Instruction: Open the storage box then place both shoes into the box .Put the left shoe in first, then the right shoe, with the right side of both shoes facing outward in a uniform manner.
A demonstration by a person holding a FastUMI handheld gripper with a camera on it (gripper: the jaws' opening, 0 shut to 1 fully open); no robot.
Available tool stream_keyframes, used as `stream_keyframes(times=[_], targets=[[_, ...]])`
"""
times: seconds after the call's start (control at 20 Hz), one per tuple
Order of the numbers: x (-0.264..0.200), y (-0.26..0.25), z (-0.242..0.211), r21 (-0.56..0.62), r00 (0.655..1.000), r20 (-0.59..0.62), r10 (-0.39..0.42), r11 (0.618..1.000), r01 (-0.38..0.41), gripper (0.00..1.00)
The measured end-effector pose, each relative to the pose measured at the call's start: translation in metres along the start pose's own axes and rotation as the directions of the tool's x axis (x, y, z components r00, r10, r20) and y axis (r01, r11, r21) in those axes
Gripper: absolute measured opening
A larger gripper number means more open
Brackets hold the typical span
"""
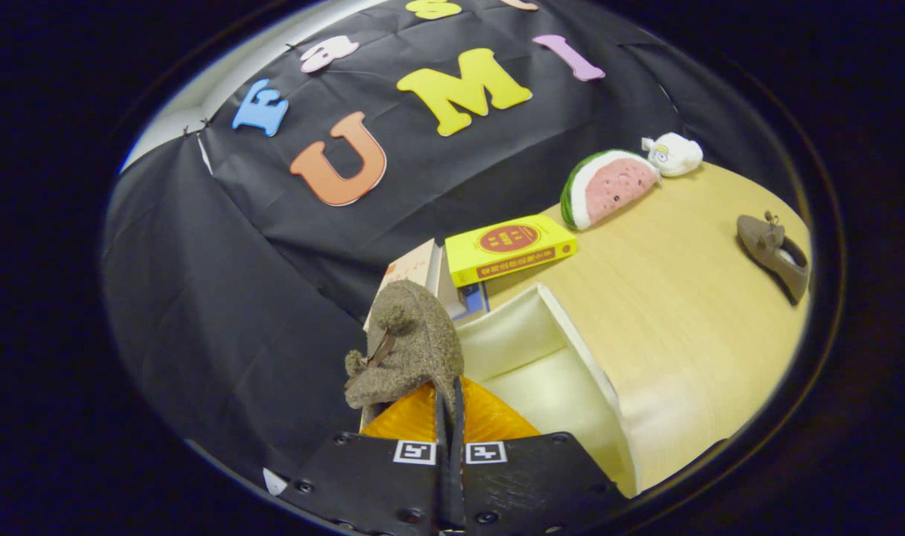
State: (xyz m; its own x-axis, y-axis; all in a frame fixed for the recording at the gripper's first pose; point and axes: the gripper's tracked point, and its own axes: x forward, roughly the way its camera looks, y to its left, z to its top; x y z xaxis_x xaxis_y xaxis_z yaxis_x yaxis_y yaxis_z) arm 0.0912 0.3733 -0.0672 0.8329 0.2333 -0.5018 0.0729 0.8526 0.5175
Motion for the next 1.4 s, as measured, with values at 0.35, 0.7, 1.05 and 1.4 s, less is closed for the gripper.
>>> stream_keyframes(times=[0.35, 0.7, 1.05, 1.4], targets=[[0.017, -0.015, -0.049, 0.043, 0.992, -0.109, -0.057, 0.997, 0.062, 0.00], [0.021, -0.004, -0.063, 0.037, 0.979, -0.204, 0.015, 0.999, -0.008, 0.32], [-0.010, -0.010, -0.030, -0.173, 0.992, -0.116, 0.050, 0.983, -0.070, 0.80], [-0.069, -0.029, 0.045, -0.424, 0.992, 0.024, 0.120, 0.900, -0.099, 0.95]])
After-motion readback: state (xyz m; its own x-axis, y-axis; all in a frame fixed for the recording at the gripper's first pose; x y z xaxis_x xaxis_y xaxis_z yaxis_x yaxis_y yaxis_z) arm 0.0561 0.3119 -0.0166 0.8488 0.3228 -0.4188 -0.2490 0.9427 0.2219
